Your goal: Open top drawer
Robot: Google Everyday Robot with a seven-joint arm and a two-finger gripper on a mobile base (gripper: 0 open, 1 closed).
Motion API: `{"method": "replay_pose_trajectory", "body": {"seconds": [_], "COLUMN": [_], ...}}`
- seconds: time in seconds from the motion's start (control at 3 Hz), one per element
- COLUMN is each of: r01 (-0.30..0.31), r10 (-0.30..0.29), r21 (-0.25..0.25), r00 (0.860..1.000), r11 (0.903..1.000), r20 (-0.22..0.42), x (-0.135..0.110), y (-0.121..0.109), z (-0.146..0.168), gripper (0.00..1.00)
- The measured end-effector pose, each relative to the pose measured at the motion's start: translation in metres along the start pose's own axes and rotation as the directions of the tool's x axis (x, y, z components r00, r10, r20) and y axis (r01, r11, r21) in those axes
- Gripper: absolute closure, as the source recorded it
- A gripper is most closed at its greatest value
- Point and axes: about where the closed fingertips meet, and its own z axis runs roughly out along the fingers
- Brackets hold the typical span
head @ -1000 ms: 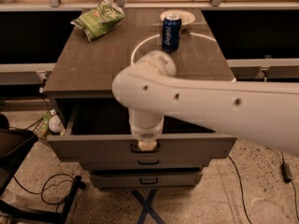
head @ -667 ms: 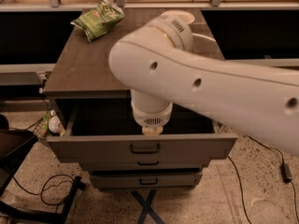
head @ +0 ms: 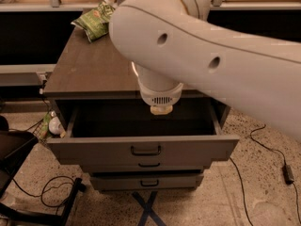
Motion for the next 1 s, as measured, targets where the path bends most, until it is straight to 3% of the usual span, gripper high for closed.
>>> {"method": "replay_pose_trajectory", "body": {"seconds": [0.33,1.0], "r01": [0.011,0.008], "r10": [-0.010,-0.009], "r21": [0.040,0.034], "r00": [1.000,1.000], "r11": [0.9991,0.9994], "r20": [-0.026,0.002], "x": [0.016,0.049], "y": [-0.021,-0.046], "z": [0.024,0.079], "gripper": [1.00,1.00]}}
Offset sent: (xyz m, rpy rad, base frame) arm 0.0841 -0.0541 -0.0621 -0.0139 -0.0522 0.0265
